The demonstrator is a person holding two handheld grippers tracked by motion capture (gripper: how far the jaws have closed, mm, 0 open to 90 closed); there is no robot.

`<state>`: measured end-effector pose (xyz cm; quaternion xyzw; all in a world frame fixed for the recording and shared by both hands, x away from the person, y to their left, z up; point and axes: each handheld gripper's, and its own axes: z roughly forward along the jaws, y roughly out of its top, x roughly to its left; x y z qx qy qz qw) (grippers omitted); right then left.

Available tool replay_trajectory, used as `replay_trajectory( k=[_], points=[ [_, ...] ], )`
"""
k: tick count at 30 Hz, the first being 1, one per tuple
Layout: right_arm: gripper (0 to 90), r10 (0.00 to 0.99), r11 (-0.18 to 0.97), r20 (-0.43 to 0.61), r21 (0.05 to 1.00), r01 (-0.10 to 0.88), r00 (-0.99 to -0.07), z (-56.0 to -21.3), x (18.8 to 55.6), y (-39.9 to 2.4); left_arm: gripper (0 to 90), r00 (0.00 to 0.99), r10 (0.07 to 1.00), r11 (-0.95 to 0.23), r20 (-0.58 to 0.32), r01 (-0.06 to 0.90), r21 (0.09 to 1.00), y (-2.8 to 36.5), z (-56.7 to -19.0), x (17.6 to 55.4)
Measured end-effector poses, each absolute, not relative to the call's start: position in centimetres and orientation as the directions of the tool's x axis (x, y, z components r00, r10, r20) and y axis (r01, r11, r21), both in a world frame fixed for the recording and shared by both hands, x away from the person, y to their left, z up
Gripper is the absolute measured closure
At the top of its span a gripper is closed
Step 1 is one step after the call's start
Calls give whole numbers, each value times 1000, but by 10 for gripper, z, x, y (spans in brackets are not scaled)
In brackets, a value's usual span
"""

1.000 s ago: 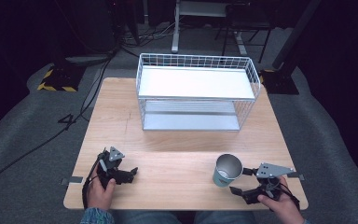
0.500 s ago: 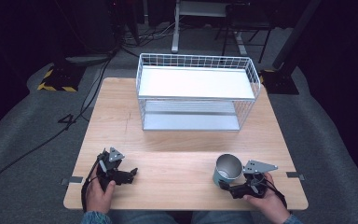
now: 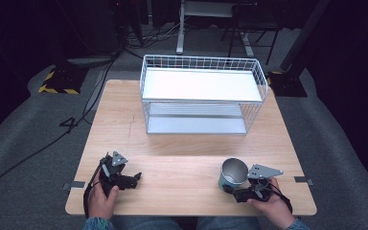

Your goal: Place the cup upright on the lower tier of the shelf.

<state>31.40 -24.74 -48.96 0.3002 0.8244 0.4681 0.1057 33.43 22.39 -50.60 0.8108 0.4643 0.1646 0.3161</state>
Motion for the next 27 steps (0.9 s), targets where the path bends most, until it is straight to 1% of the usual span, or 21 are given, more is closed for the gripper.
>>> replay_trajectory(
  k=[4, 15, 19, 27],
  points=[
    [208, 595, 380, 119, 829, 409, -795, -488, 314, -248, 1, 514, 857, -369, -27, 649, 666, 224, -506, 334],
    [210, 593, 379, 118, 832, 405, -797, -486, 314, -248, 1, 514, 857, -369, -27, 649, 665, 224, -506, 334],
    [210, 601, 355, 119, 846, 398, -790, -479, 314, -249, 1, 514, 857, -368, -27, 650, 665, 224, -506, 334],
    [210, 594, 352, 106, 857, 377, -797, -464, 319, -241, 1, 514, 857, -369, -27, 649, 665, 224, -506, 334]
  ],
)
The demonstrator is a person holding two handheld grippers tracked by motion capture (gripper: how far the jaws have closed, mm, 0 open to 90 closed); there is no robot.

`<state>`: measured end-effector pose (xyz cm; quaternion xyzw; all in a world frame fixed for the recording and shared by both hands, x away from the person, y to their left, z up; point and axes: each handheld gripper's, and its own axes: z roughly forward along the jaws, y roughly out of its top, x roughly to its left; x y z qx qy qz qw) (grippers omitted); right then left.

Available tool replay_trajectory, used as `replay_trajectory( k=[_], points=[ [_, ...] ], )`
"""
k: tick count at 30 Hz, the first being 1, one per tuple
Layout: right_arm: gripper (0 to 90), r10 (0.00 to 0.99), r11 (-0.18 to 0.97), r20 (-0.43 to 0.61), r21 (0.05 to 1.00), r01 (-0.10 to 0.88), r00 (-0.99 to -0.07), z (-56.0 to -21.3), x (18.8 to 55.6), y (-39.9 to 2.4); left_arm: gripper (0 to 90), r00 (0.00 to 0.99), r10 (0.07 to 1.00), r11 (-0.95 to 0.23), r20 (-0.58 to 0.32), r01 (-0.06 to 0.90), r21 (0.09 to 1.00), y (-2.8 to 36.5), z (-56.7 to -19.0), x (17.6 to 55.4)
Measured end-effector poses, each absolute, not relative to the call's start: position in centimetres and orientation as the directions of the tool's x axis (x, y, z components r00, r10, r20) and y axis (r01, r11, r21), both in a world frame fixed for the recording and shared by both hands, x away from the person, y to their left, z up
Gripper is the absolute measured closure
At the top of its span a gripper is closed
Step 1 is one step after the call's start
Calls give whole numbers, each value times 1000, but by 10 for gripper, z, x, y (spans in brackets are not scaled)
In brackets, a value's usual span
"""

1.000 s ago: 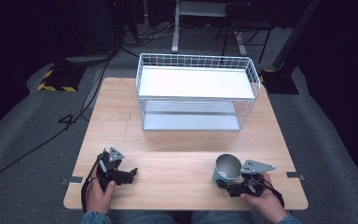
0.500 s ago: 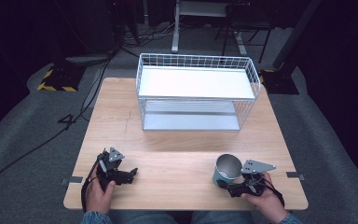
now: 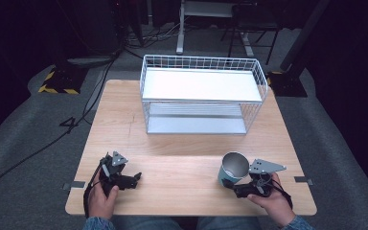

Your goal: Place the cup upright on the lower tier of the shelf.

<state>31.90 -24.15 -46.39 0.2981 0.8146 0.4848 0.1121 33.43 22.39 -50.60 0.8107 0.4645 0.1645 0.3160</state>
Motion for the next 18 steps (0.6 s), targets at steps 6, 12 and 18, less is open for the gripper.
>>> replay_trajectory(
  k=[6, 12, 18],
  points=[
    [210, 604, 348, 102, 858, 377, -790, -452, 329, -233, 1, 515, 857, -369, -27, 649, 665, 224, -506, 334],
    [210, 616, 353, 85, 859, 371, -783, -441, 344, -224, 0, 506, 862, -361, -28, 652, 667, 223, -506, 334],
    [210, 635, 348, 87, 855, 385, -768, -436, 361, -219, 0, 507, 862, -362, -28, 651, 668, 223, -506, 335]
  ],
)
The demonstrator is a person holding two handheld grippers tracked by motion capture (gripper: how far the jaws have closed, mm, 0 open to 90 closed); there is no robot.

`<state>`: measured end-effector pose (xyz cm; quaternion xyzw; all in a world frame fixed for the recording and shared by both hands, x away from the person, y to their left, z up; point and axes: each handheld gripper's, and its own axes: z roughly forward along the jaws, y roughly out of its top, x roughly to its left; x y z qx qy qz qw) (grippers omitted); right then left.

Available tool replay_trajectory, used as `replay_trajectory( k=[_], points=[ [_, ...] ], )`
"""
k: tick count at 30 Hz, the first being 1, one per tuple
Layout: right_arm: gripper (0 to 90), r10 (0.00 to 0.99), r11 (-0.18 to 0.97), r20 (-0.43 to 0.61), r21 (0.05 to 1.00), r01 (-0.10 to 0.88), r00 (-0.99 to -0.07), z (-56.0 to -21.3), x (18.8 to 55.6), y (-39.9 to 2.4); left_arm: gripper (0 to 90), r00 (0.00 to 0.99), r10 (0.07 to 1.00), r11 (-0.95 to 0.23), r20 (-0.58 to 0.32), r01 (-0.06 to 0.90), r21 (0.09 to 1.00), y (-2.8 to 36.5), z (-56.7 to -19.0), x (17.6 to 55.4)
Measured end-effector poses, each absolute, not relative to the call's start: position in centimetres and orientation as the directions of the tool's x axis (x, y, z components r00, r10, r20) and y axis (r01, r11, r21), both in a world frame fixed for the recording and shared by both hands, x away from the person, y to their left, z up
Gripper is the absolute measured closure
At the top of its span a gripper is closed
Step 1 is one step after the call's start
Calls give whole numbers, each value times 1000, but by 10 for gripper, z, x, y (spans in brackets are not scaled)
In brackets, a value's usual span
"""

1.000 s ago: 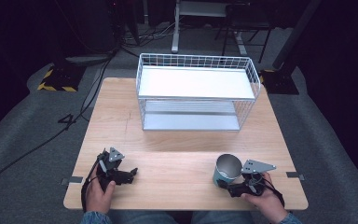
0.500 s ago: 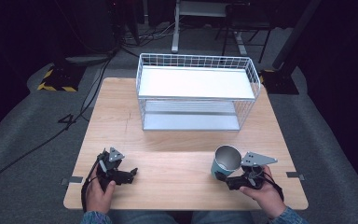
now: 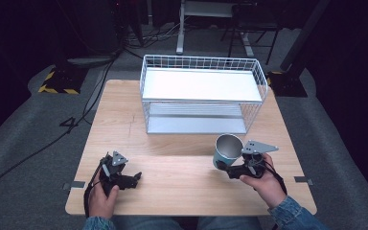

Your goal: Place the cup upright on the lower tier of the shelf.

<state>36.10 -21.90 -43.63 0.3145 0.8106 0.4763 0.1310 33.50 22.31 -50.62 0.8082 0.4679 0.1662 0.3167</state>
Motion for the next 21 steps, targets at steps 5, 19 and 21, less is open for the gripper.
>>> replay_trajectory(
  k=[5, 19, 21],
  points=[
    [210, 656, 338, 90, 852, 399, -749, -434, 376, -215, 1, 507, 861, -363, -28, 652, 666, 223, -506, 335],
    [210, 714, 315, 83, 849, 424, -696, -429, 418, -198, 0, 504, 863, -359, -29, 653, 667, 223, -506, 336],
    [211, 725, 310, 84, 846, 433, -684, -429, 427, -194, 1, 504, 863, -358, -29, 653, 667, 223, -506, 336]
  ],
)
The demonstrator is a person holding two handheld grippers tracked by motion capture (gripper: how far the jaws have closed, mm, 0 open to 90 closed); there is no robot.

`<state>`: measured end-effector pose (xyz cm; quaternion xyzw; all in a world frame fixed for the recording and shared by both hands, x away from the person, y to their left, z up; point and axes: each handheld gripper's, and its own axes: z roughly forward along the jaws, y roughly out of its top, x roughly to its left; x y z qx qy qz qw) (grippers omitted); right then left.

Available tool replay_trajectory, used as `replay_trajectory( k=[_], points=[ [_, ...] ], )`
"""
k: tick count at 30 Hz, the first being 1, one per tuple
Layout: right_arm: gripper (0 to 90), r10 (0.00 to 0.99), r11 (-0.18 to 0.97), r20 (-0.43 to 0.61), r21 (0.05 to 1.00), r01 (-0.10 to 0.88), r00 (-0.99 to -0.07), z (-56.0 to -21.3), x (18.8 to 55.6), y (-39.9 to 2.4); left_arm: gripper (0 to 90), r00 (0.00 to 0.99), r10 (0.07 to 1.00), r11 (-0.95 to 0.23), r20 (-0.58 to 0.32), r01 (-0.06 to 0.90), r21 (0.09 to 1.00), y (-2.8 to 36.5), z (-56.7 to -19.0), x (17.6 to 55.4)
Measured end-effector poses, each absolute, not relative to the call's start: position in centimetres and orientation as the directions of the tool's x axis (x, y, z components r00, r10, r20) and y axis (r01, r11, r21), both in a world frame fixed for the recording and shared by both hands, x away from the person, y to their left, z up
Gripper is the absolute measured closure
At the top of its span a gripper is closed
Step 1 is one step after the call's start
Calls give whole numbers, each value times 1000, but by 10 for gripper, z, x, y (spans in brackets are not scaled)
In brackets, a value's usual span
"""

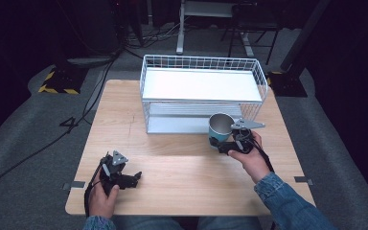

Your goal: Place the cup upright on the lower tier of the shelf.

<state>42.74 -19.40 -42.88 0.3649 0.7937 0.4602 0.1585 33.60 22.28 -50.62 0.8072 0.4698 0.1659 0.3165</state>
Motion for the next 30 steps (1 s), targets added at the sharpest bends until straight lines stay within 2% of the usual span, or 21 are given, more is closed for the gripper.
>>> replay_trajectory(
  k=[30],
  points=[
    [211, 797, 275, 51, 856, 438, -601, -446, 491, -152, 1, 498, 867, -354, -30, 655, 667, 223, -506, 334]
  ],
)
